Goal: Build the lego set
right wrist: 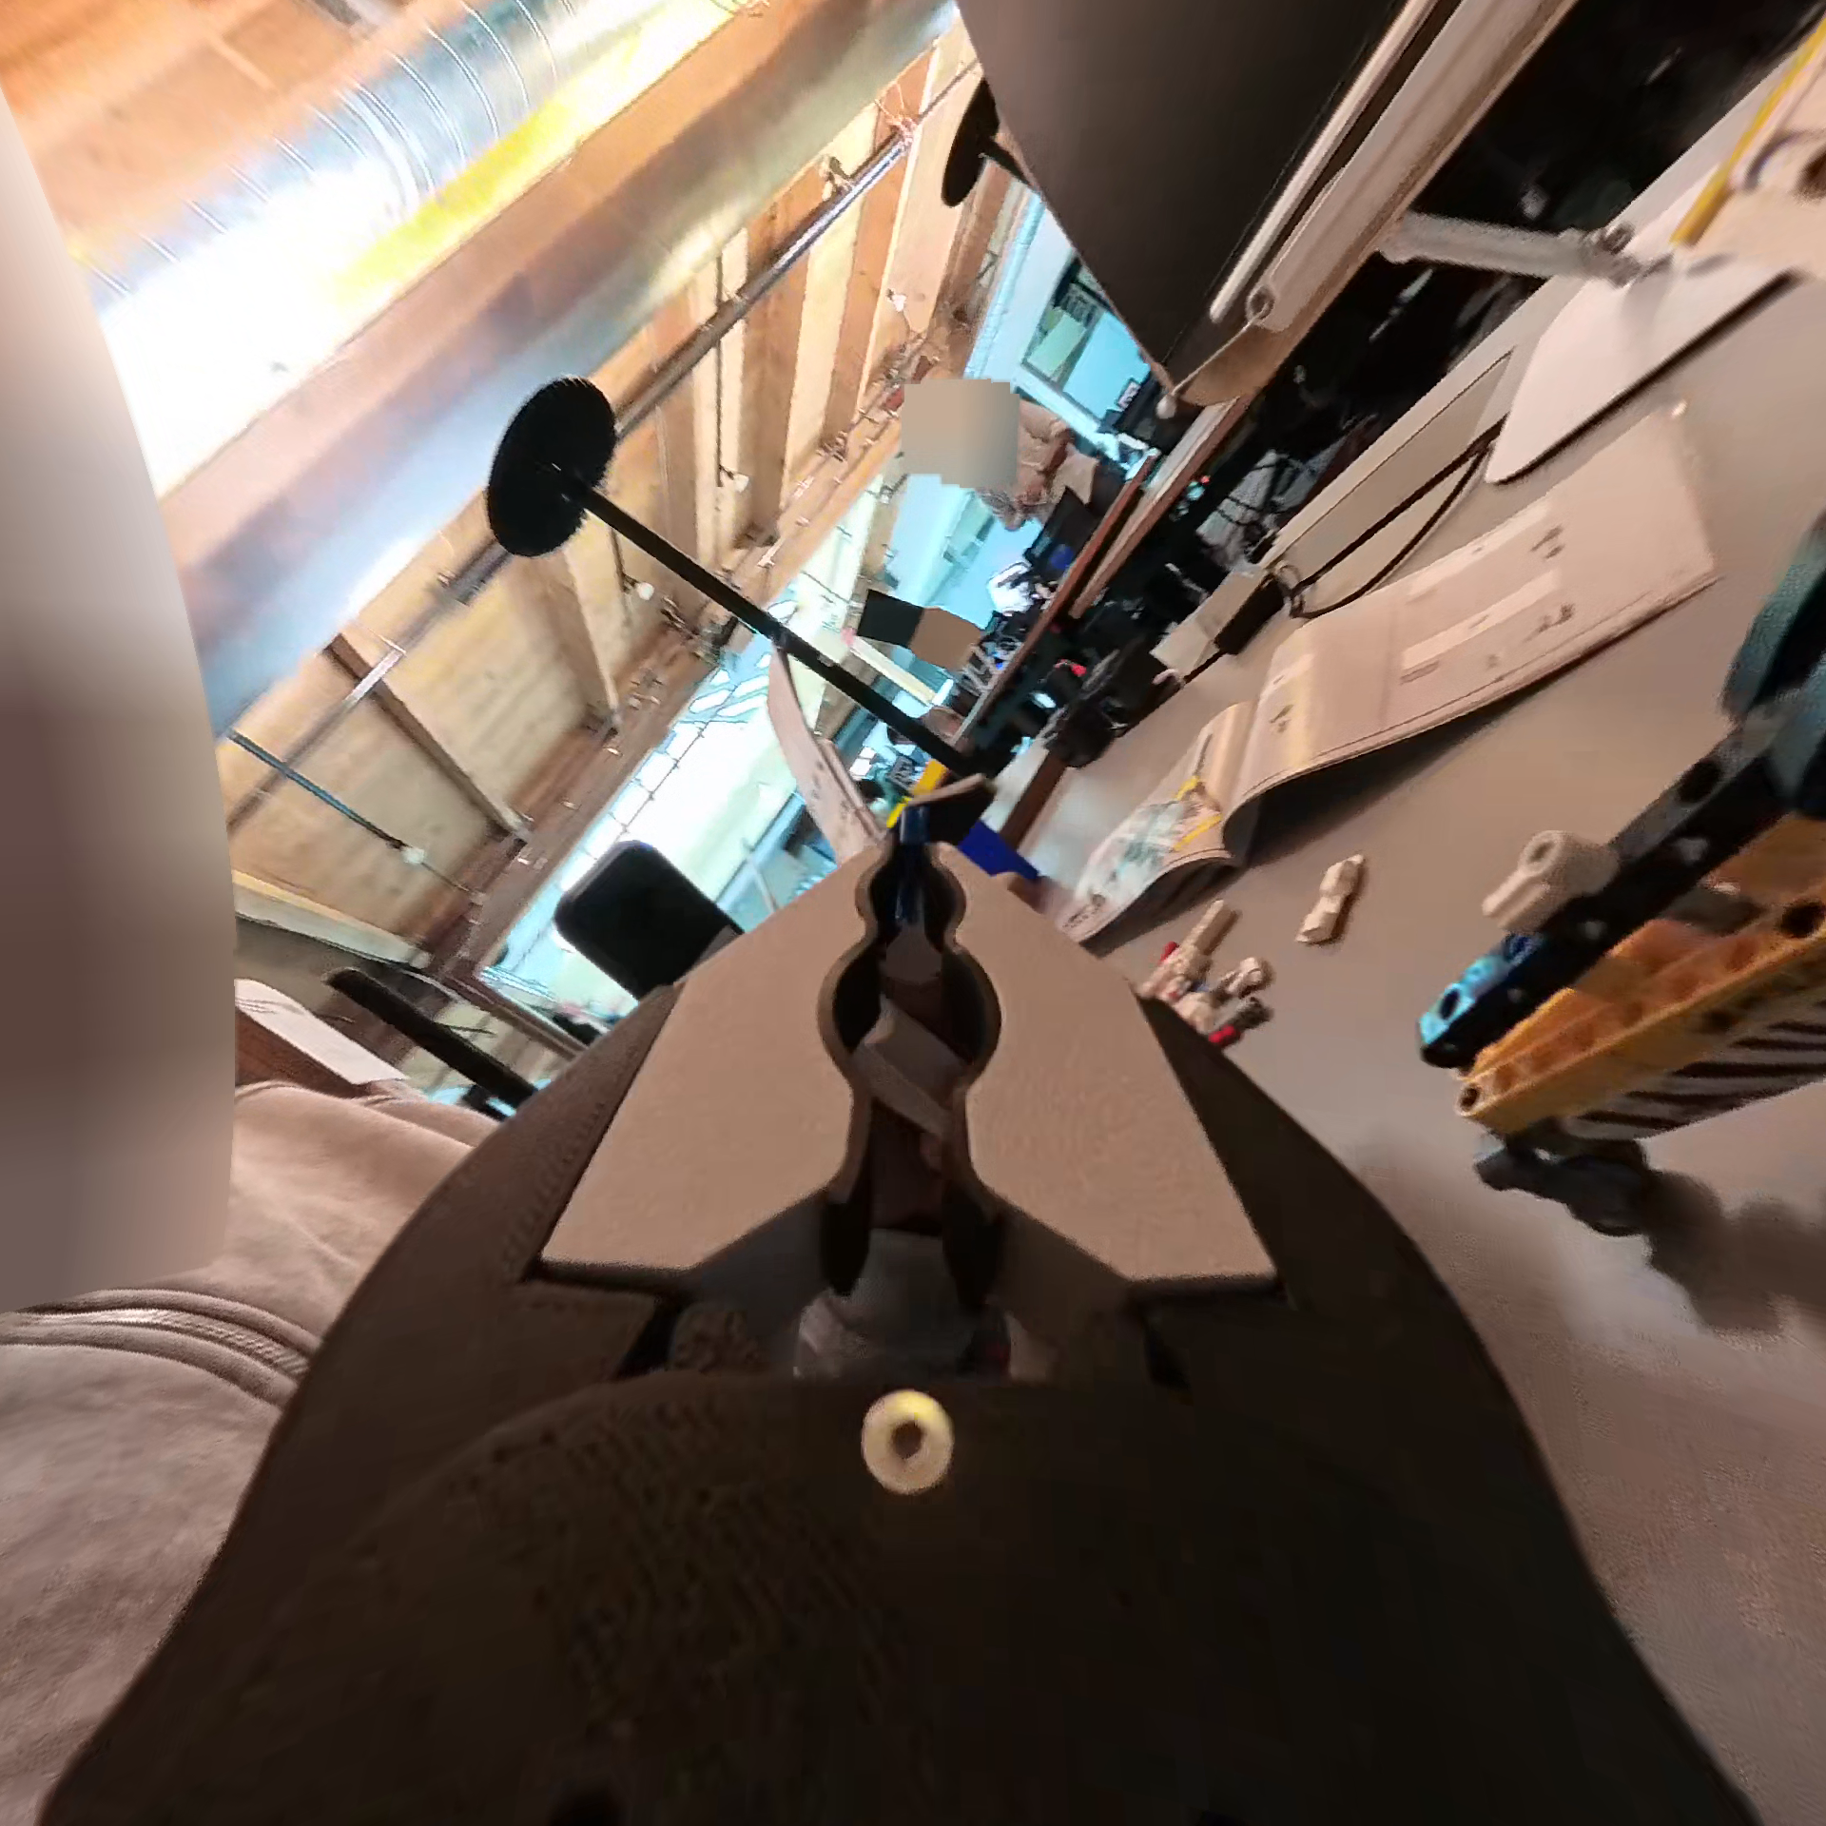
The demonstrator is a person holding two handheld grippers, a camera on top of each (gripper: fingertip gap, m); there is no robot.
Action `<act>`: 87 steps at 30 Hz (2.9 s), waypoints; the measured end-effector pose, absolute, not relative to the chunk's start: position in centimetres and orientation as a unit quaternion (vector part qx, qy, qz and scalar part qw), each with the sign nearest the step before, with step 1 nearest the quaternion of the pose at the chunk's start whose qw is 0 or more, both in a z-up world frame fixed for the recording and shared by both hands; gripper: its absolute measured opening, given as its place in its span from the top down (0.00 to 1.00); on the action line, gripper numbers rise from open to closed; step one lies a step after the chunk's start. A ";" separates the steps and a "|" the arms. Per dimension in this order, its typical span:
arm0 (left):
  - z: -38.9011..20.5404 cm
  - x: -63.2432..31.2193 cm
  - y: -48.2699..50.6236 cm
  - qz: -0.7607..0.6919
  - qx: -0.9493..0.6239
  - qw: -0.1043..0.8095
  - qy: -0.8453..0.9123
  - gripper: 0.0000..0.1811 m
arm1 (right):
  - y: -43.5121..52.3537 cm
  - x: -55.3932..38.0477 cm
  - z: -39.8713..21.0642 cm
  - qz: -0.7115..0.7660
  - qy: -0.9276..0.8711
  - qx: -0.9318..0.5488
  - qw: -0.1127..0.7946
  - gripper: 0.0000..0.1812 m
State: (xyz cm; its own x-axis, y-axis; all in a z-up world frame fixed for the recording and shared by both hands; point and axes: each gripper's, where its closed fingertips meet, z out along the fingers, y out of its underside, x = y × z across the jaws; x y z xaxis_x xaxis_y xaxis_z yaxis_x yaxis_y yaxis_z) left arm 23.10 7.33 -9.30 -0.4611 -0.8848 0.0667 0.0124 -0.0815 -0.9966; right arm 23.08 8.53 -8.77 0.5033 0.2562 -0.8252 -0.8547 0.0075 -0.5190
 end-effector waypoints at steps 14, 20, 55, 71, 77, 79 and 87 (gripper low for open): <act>-8.8 22.7 8.0 -0.644 -0.375 0.344 0.572 0.91 | 8.6 22.9 -8.4 0.456 0.276 -0.532 0.659 0.99; -8.5 22.3 7.9 -0.669 -0.363 0.318 0.565 0.97 | 8.3 23.0 -8.8 0.457 0.276 -0.535 0.655 1.00; -20.8 19.3 7.6 -0.455 -0.384 0.107 0.796 0.90 | 5.3 26.1 -11.9 0.265 0.253 -0.665 0.651 0.96; -22.7 19.9 6.9 -0.379 -0.390 0.141 0.827 0.98 | 5.5 25.9 -11.8 0.232 0.240 -0.679 0.654 0.95; -13.1 22.9 8.5 -0.657 -0.473 0.110 0.576 0.98 | 6.3 24.4 -12.4 0.173 0.182 -0.724 0.643 0.91; -11.4 22.8 8.4 -0.733 -0.484 0.014 0.478 0.98 | 6.9 23.5 -12.2 0.131 0.146 -0.738 0.646 0.88; -10.5 22.9 7.6 -0.822 -0.474 -0.233 0.213 0.99 | 8.7 22.6 -11.5 -0.212 -0.032 -0.770 0.601 0.86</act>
